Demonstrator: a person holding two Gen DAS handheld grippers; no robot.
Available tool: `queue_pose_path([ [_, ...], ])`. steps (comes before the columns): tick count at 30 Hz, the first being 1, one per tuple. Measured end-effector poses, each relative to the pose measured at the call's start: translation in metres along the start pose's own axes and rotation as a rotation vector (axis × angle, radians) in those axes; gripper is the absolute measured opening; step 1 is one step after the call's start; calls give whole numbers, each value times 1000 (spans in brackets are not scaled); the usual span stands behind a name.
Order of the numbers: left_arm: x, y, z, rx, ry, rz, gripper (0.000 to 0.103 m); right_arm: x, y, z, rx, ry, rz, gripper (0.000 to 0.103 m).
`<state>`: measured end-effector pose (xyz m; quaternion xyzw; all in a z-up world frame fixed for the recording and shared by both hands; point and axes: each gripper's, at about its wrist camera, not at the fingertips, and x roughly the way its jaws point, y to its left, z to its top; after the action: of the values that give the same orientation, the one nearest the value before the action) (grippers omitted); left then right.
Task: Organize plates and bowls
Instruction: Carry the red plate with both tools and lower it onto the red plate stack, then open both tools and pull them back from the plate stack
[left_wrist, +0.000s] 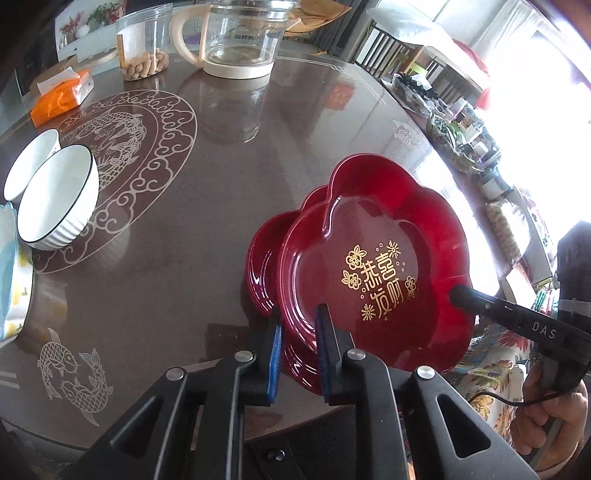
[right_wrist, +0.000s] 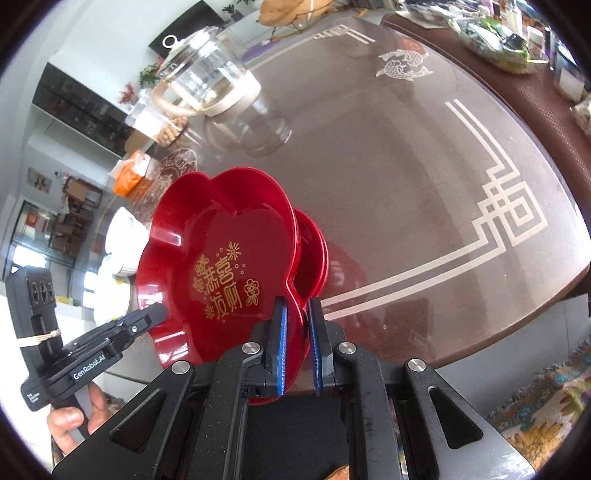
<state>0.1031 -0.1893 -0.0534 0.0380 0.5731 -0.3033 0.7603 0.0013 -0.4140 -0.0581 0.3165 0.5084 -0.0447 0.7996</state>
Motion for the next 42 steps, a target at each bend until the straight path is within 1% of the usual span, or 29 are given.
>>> queue_pose_path([
  [2, 2, 0, 4, 7, 4, 17, 16, -2, -2, -4, 8, -2, 2, 13],
  [5, 6, -2, 8, 41, 2, 69, 16, -1, 1, -7, -6, -5, 4, 13],
  [9, 11, -3, 13, 48, 7, 96, 17, 3, 5, -11, -21, 5, -5, 13],
  [10, 12, -3, 13, 51, 10, 105, 21, 3, 3, -13, -20, 8, -8, 13],
  [14, 10, -6, 11, 82, -9, 145, 28, 9, 3, -19, -23, 22, -19, 13],
  [18, 4, -9, 14, 110, -47, 183, 43, 11, 10, -25, -61, 5, -55, 14],
  [19, 0, -9, 14, 116, -63, 192, 47, 11, 12, -26, -72, -1, -63, 15],
  [20, -4, -9, 15, 119, -82, 198, 48, 10, 14, -27, -83, -8, -79, 18],
  [21, -10, -8, 16, 116, -102, 202, 51, 8, 16, -28, -92, -20, -104, 19],
  [22, -15, -6, 17, 111, -121, 203, 56, 6, 16, -30, -97, -35, -116, 30],
  [23, -21, -4, 16, 105, -141, 202, 59, 3, 16, -31, -97, -52, -119, 46],
  [24, -27, -2, 14, 101, -161, 197, 63, -1, 16, -33, -95, -73, -124, 49],
  [28, -49, 4, -2, 102, -241, 191, 74, -18, 14, -39, -80, -156, -138, 49],
  [30, -57, 6, -16, 102, -282, 191, 76, -25, 17, -43, -86, -201, -149, 50],
  [31, -60, 6, -24, 102, -298, 187, 77, -28, 19, -45, -91, -226, -153, 51],
  [34, -65, 6, -48, 97, -328, 174, 77, -32, 30, -54, -122, -286, -176, 60],
  [36, -66, 6, -64, 100, -341, 172, 77, -28, 41, -60, -150, -299, -182, 60],
  [39, -66, 9, -81, 104, -346, 193, 77, -22, 58, -70, -213, -303, -181, 60],
  [42, -67, 17, -93, 102, -353, 238, 77, -18, 82, -83, -328, -334, -205, 60],
])
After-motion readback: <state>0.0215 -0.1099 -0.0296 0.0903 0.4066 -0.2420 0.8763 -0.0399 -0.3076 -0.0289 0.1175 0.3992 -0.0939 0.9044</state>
